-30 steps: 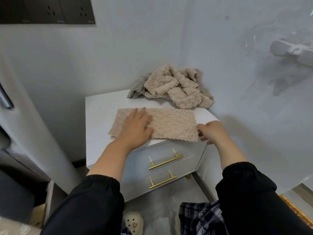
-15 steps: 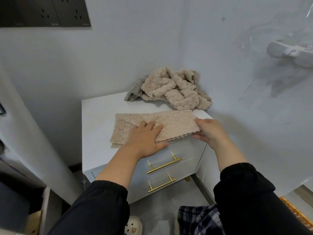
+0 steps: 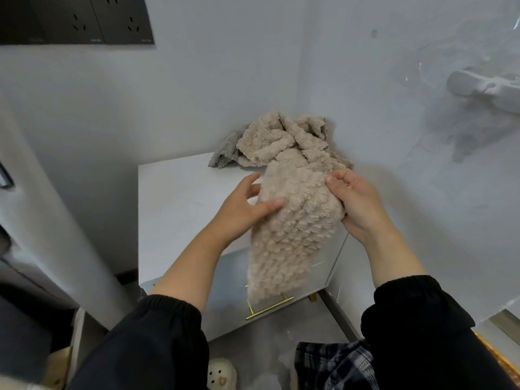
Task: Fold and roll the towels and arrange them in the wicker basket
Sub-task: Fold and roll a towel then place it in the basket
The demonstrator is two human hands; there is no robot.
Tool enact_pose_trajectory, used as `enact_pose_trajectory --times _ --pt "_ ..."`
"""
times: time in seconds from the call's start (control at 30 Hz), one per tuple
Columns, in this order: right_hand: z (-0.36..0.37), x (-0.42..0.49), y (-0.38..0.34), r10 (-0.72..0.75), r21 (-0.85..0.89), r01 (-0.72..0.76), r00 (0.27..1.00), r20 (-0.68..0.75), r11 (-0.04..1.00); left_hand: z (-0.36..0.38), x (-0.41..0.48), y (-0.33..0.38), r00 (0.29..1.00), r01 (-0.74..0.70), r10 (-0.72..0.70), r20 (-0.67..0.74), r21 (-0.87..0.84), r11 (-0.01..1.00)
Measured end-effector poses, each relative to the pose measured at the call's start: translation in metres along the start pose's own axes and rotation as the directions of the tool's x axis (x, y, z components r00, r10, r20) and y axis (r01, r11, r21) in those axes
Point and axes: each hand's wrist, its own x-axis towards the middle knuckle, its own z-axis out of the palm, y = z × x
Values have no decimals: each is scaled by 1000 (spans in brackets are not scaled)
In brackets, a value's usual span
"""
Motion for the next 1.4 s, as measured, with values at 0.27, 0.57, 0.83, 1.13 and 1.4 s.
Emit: enact_pose_trajectory --times 0.27,0.57,0.83,1.13,1.4 --pt "5 2 4 -172 -332 156 985 -19 930 10 -3 4 998 33 -44 -47 -214 976" --pt "7 -2 0 223 120 -243 962 156 963 16 -6 11 961 -40 -24 -277 -224 974" --pt "7 6 13 28 -263 -42 998 -57 964 -17 -8 14 982 44 -56 -179 -65 997" --pt "23 9 20 43 -476 -76 996 -79 876 -39 -6 7 971 173 -107 -215 314 934" --pt "39 21 15 140 -341 -145 989 -38 929 -37 -2 8 948 189 -204 -244 -84 978"
